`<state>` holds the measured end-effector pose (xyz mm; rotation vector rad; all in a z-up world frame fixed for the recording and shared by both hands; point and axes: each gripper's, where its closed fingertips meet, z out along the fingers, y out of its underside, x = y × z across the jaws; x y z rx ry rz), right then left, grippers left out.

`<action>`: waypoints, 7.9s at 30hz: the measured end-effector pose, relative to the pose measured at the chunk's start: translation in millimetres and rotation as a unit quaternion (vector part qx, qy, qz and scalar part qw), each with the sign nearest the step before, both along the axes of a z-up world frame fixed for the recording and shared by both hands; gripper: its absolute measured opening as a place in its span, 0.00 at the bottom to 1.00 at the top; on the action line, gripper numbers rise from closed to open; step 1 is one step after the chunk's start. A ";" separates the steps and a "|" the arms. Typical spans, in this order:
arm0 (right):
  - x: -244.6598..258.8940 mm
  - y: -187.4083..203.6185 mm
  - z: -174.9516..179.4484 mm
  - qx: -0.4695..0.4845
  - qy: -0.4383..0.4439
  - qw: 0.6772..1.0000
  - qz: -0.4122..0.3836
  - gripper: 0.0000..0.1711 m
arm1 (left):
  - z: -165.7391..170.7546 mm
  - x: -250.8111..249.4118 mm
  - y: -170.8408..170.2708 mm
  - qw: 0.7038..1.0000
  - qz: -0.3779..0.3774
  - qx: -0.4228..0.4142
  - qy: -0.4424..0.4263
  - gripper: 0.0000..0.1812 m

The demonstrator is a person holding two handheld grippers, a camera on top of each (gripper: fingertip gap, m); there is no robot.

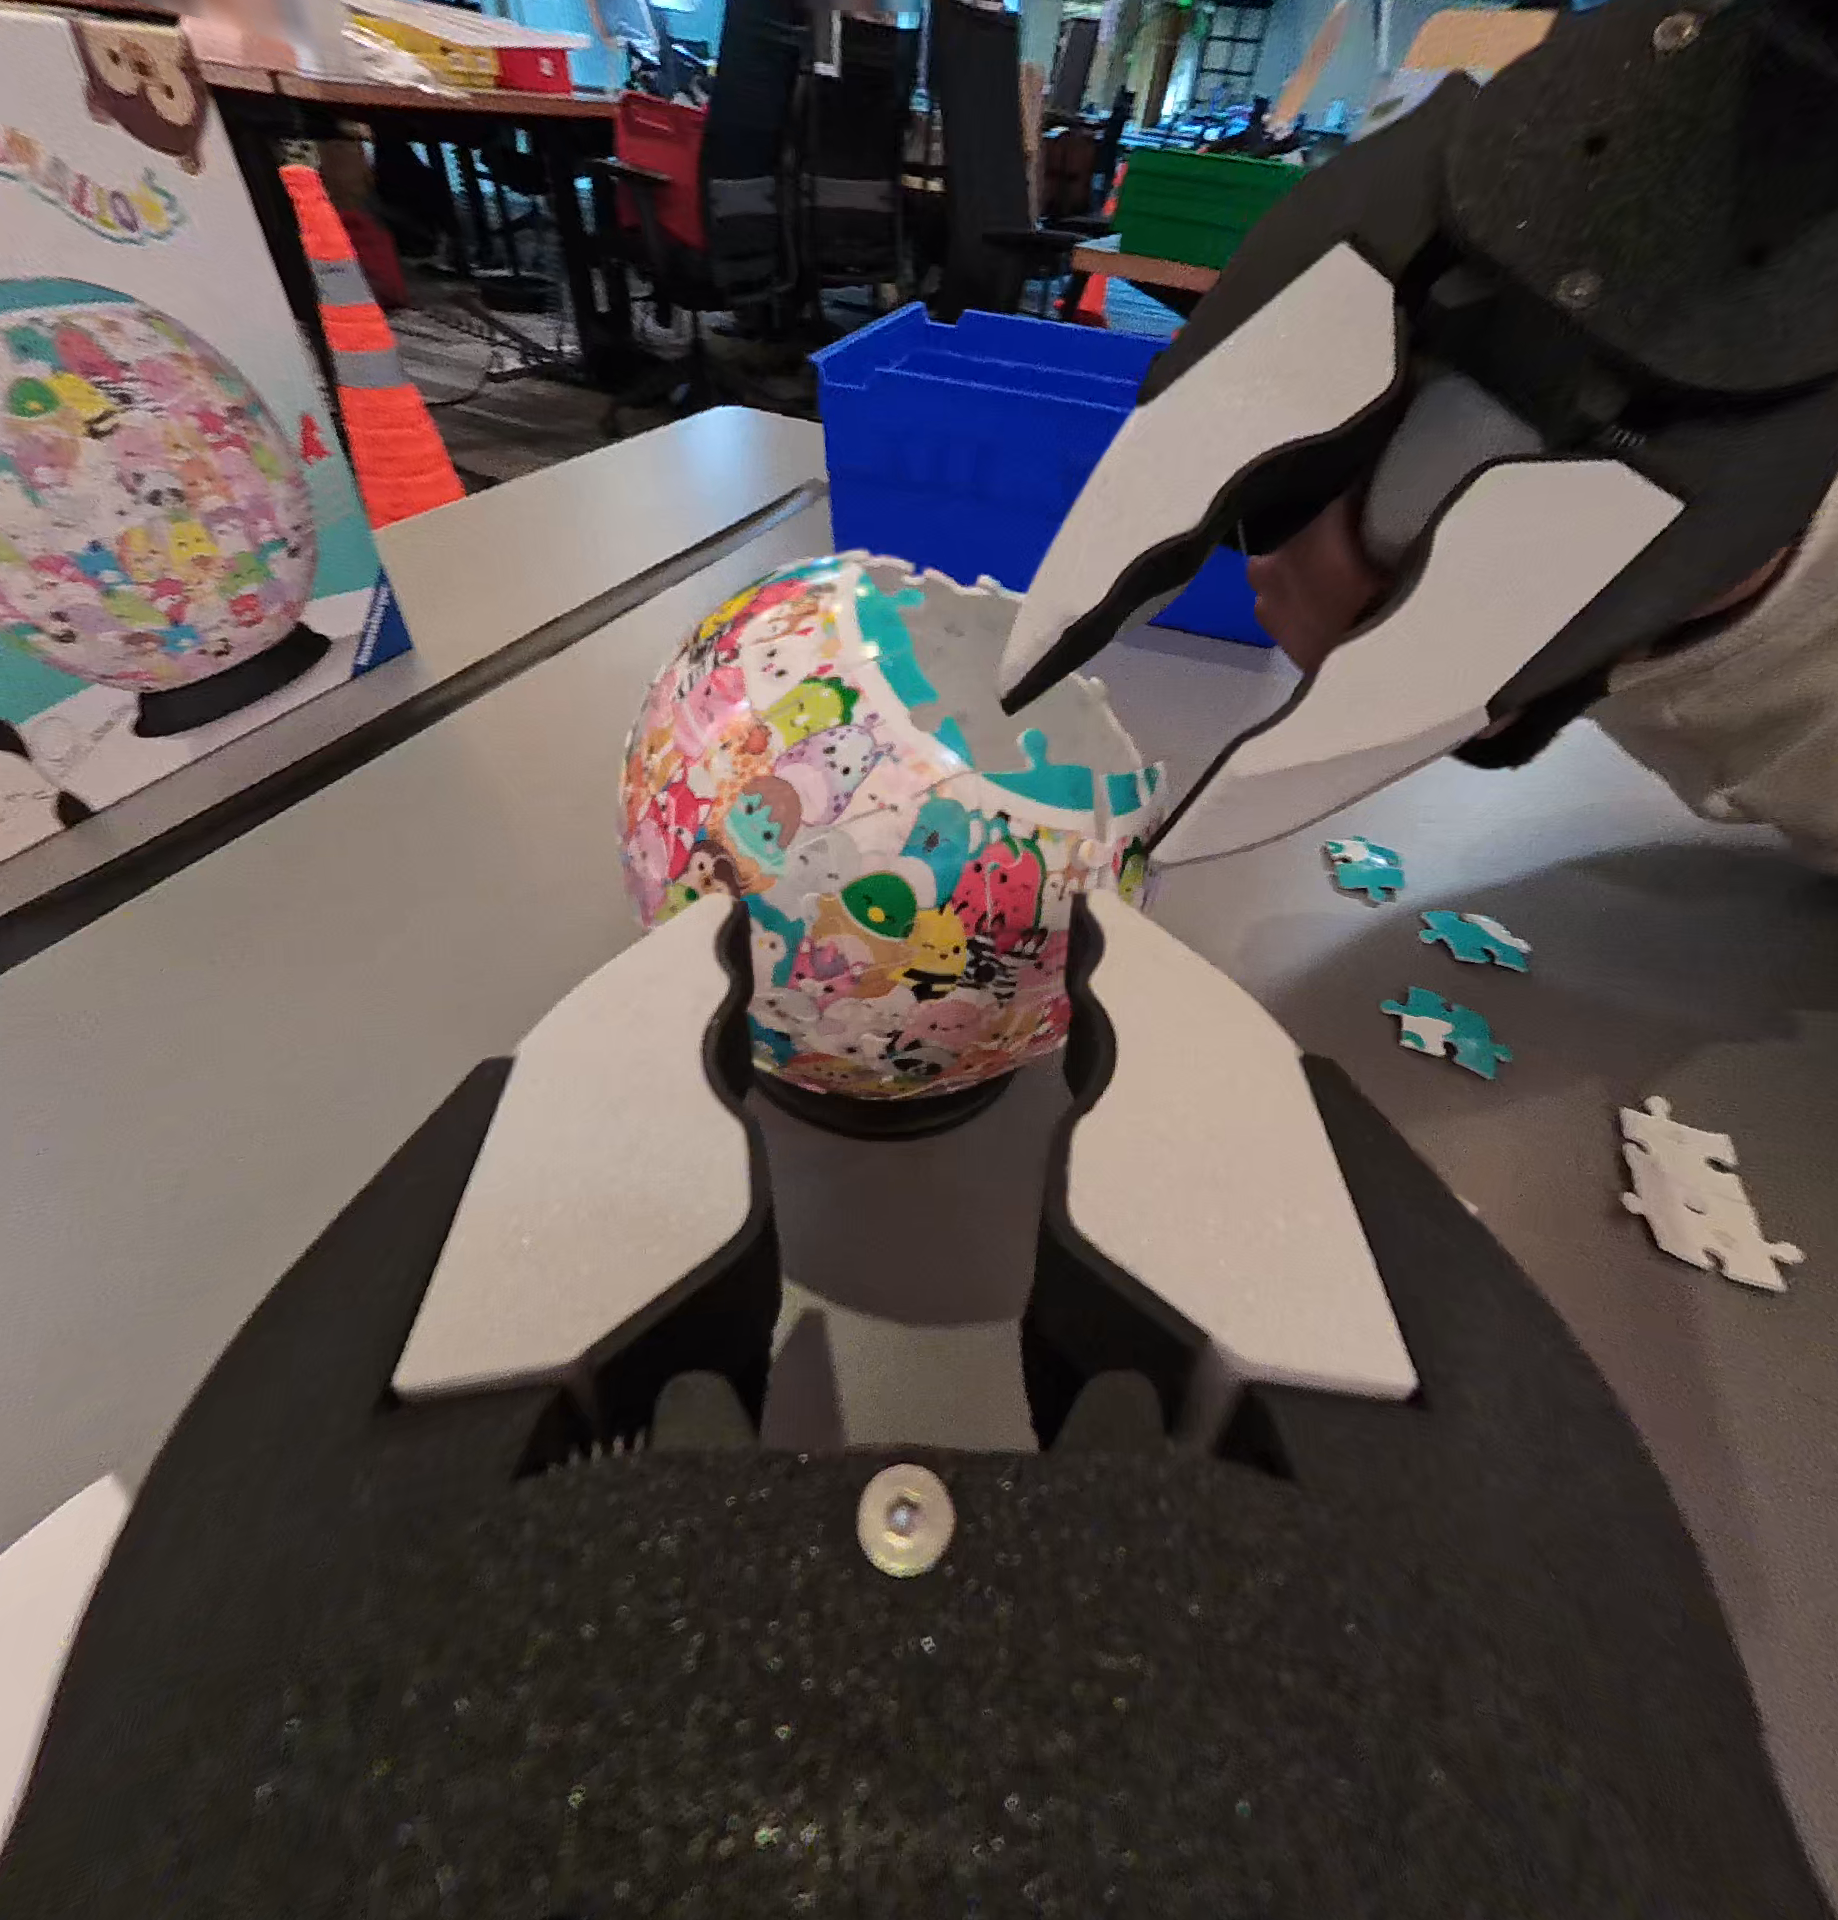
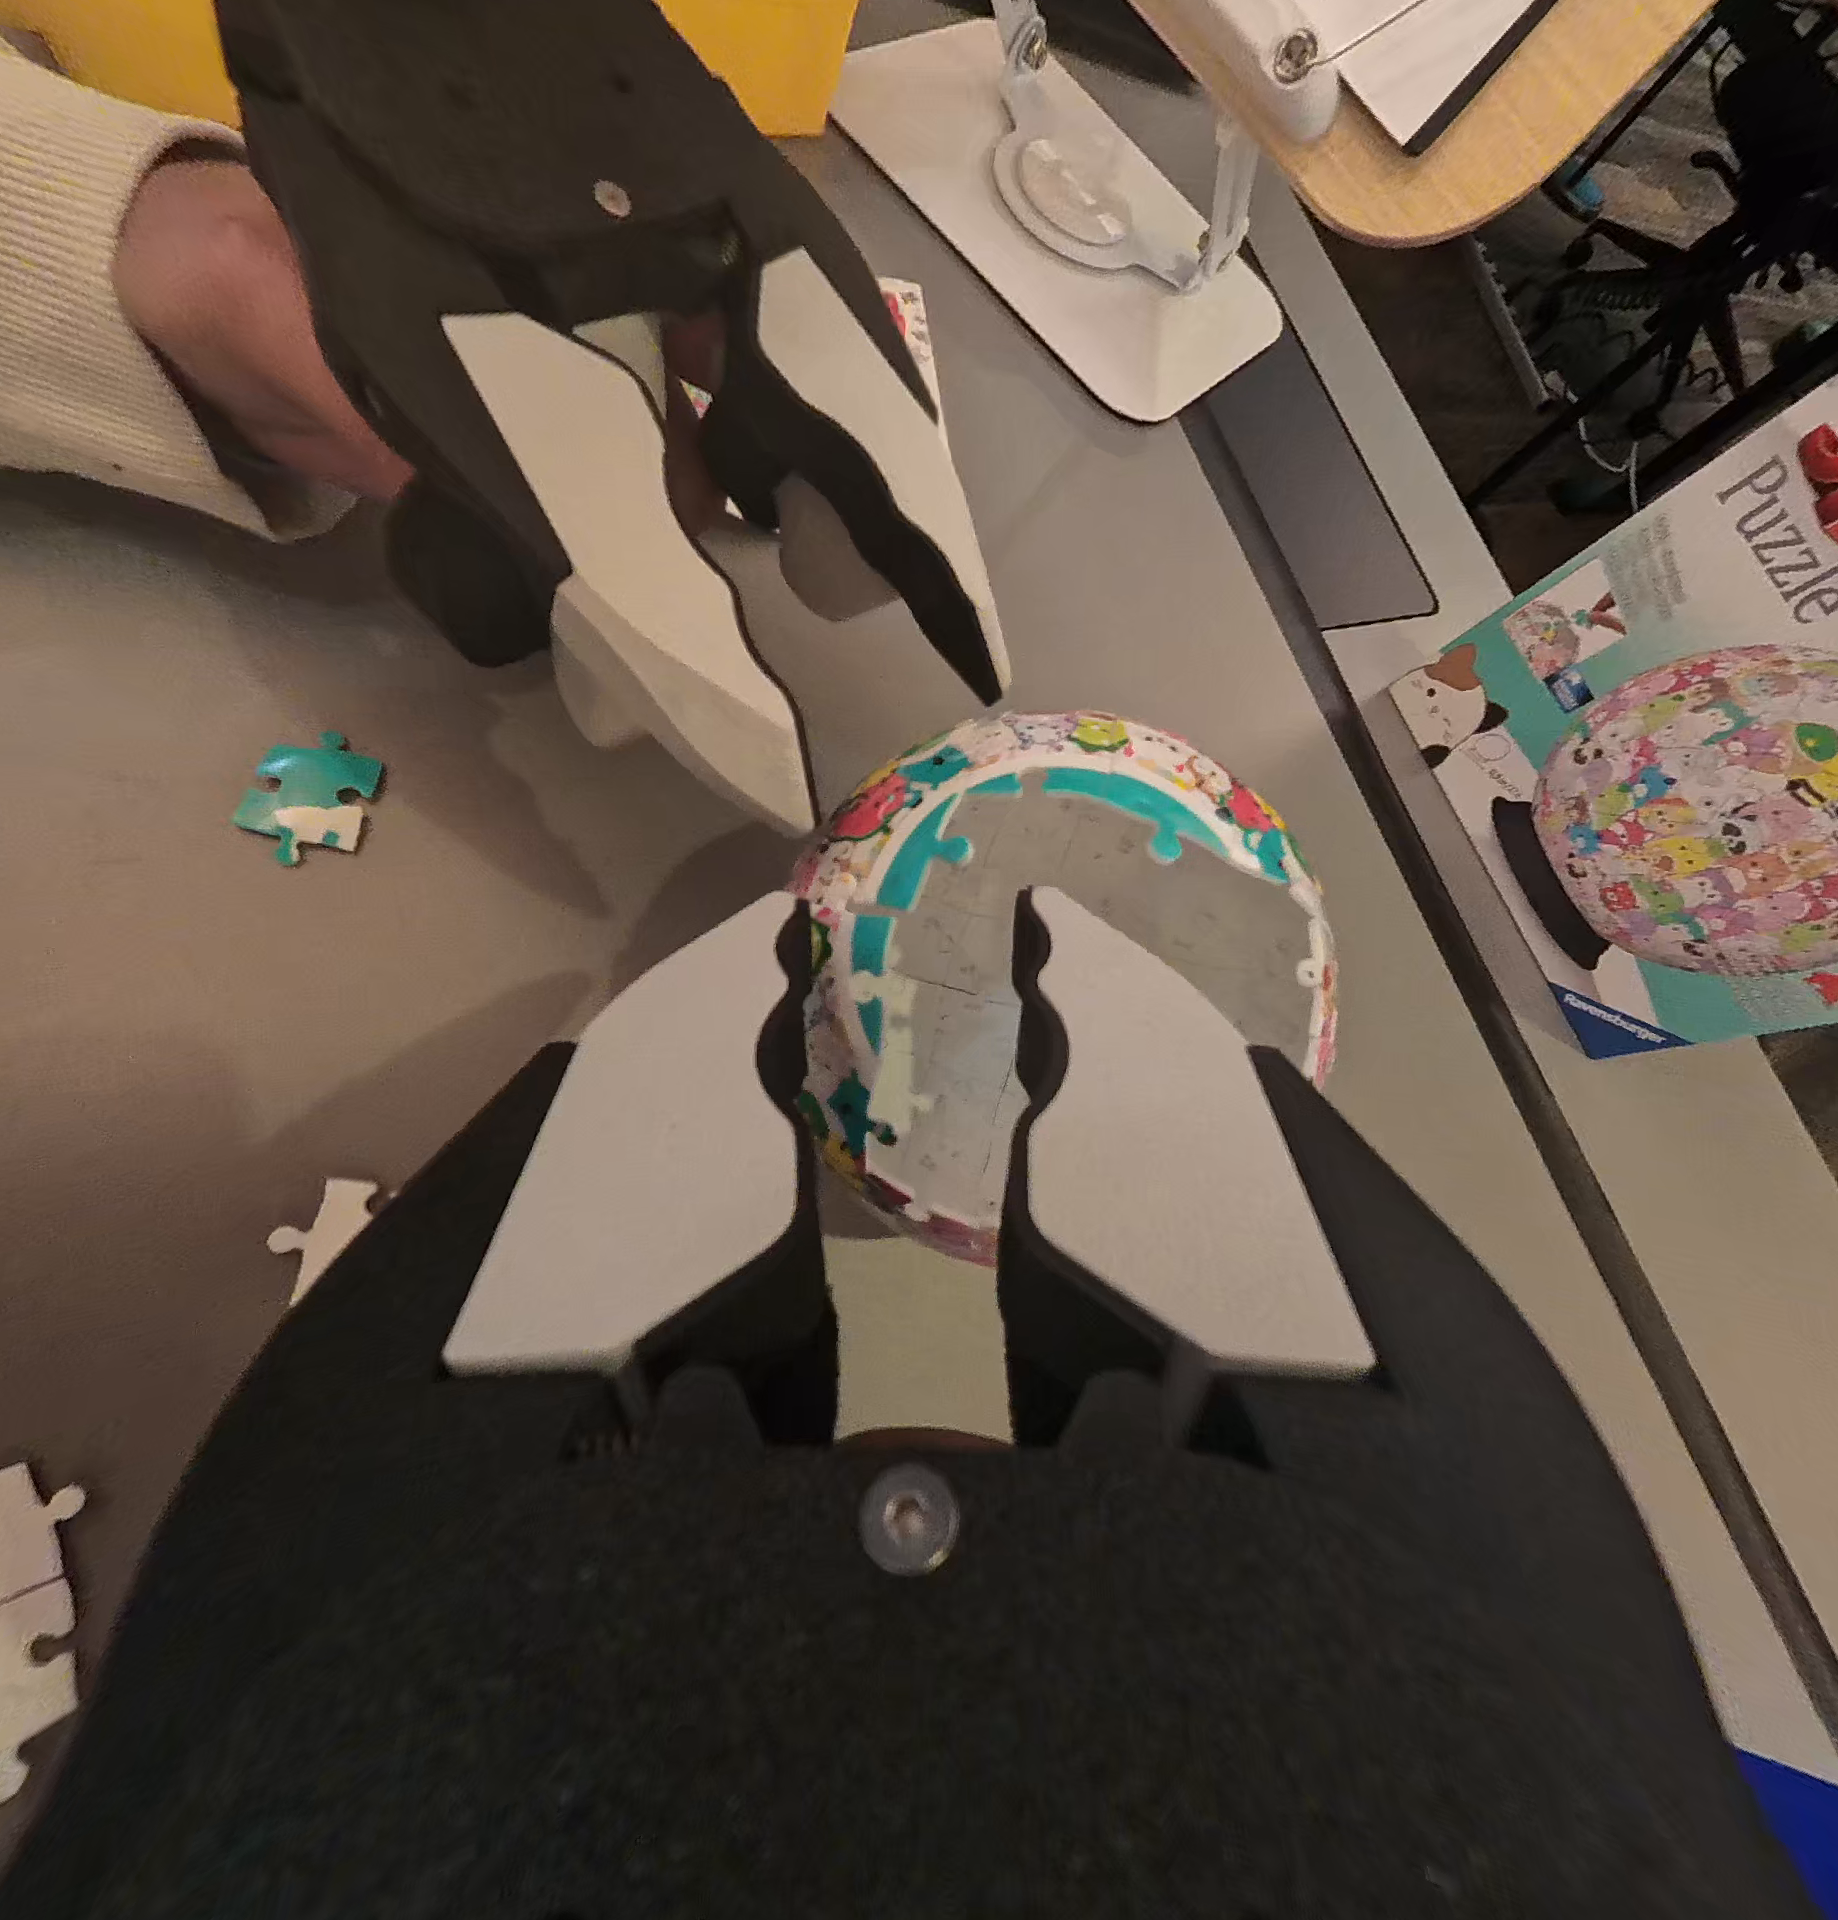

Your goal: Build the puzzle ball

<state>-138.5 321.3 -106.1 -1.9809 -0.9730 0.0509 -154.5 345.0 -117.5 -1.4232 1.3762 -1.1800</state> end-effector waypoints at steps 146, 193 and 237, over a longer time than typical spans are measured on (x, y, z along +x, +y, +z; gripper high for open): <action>22.4 8.5 -10.5 -0.111 0.050 0.992 -0.011 0.08 | -9.0 36.1 20.6 0.997 -0.029 0.045 0.052 0.43; 28.8 28.8 -6.2 -0.049 0.052 0.997 -0.040 0.21 | -12.0 46.3 26.1 0.992 -0.108 0.013 0.065 0.55; 63.3 -1.6 -43.3 -0.077 0.369 0.900 -0.217 0.62 | -11.6 37.9 12.9 0.995 -0.083 -0.037 0.040 0.54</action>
